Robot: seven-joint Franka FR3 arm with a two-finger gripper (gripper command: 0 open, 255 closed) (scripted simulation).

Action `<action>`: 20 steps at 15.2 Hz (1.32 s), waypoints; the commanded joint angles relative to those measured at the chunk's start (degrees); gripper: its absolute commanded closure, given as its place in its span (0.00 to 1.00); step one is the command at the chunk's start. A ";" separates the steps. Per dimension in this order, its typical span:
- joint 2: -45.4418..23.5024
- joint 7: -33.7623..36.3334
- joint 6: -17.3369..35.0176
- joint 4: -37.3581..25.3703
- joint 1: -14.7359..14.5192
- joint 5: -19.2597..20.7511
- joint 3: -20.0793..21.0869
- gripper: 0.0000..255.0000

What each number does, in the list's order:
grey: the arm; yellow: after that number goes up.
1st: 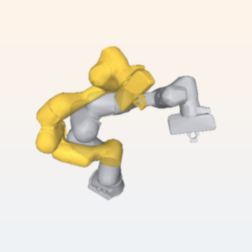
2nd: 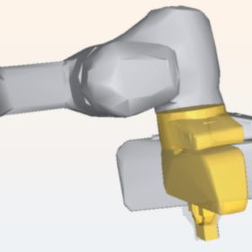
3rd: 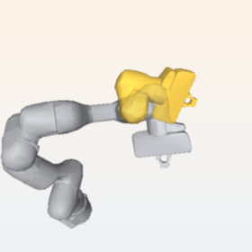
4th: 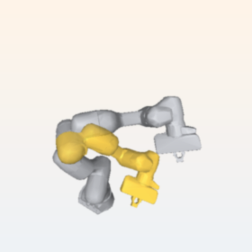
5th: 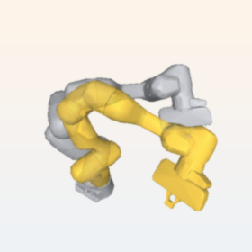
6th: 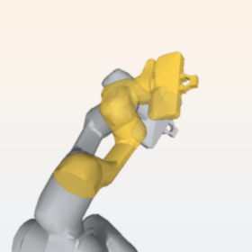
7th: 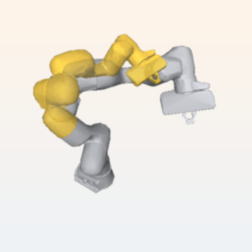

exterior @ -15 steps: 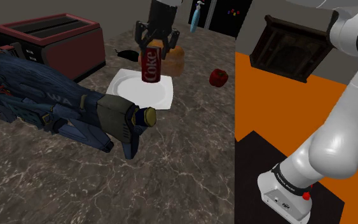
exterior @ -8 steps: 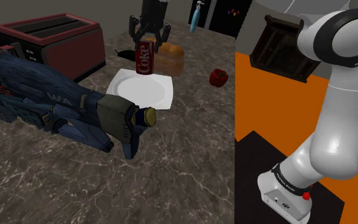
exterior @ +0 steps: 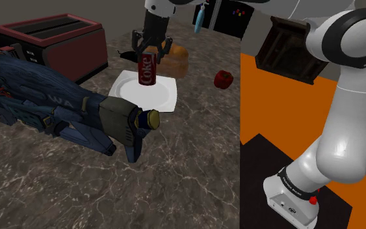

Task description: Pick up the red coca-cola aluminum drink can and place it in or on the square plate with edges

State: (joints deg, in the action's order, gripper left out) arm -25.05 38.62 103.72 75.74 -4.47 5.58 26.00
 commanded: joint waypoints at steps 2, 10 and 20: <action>0.15 -0.08 2.33 2.43 0.27 -0.05 -0.04 1.00; -0.11 -0.18 7.39 7.29 0.67 0.09 -0.23 1.00; -0.10 -0.18 7.39 7.30 0.67 0.09 -0.23 0.00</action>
State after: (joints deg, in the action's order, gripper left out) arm -25.15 38.44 111.11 83.04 -3.80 5.67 25.77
